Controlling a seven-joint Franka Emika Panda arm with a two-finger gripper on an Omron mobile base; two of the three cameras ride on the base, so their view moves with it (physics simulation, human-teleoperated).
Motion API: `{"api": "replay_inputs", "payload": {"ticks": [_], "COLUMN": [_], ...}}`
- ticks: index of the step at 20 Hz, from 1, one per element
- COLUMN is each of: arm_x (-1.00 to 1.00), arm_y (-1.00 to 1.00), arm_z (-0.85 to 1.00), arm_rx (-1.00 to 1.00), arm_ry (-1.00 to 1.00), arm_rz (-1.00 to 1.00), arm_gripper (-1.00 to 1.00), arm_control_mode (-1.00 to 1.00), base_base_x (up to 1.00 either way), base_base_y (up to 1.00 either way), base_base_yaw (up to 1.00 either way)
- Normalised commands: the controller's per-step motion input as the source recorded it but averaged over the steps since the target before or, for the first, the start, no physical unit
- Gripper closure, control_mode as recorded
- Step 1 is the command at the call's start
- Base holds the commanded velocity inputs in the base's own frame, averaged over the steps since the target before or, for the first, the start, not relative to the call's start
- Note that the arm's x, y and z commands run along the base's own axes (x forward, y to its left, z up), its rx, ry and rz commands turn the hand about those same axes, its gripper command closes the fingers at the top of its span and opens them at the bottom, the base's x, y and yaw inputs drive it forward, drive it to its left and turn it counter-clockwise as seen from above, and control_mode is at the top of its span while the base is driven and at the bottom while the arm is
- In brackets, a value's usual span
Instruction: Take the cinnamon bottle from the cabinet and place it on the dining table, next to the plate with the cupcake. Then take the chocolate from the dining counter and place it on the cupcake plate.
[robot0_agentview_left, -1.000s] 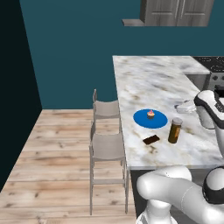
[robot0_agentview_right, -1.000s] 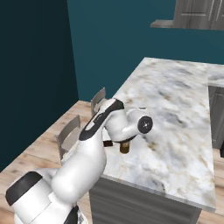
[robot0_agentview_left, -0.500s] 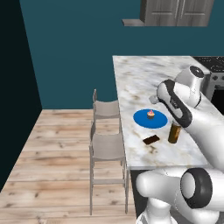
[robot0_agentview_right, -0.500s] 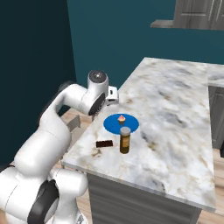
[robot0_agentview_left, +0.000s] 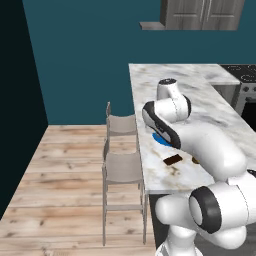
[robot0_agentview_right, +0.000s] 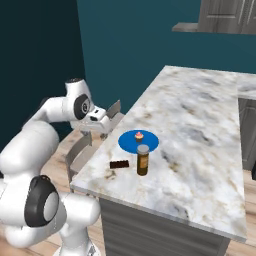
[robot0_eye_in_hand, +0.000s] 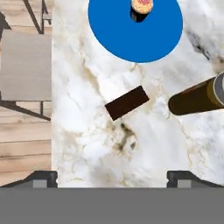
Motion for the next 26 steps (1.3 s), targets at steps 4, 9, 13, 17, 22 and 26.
{"api": "replay_inputs", "payload": {"ticks": [4, 9, 13, 17, 22, 26], "arm_x": [-0.16, 0.11, 0.03, 0.12, 0.15, 0.19], "arm_y": [-0.45, -0.54, 0.15, 0.26, -0.05, -0.17], "arm_z": [-0.95, -0.49, -0.63, -0.38, -0.34, -0.23], "arm_rx": [0.12, 0.24, 0.05, 0.0, 0.0, 0.0], "arm_ry": [0.14, 0.0, 0.0, 0.0, 0.0, 0.0], "arm_rz": [-0.61, -0.5, -0.32, -0.25, -0.17, -0.06], "arm_gripper": [-1.0, -1.0, -1.0, -1.0, -1.0, -1.0], "arm_control_mode": [-1.0, -1.0, -1.0, -1.0, -1.0, -1.0], "base_base_x": [0.0, 0.0, 0.0, 0.0, 0.0, 0.0], "base_base_y": [0.0, 0.0, 0.0, 0.0, 0.0, 0.0], "base_base_yaw": [0.0, 0.0, 0.0, 0.0, 0.0, 0.0]}}
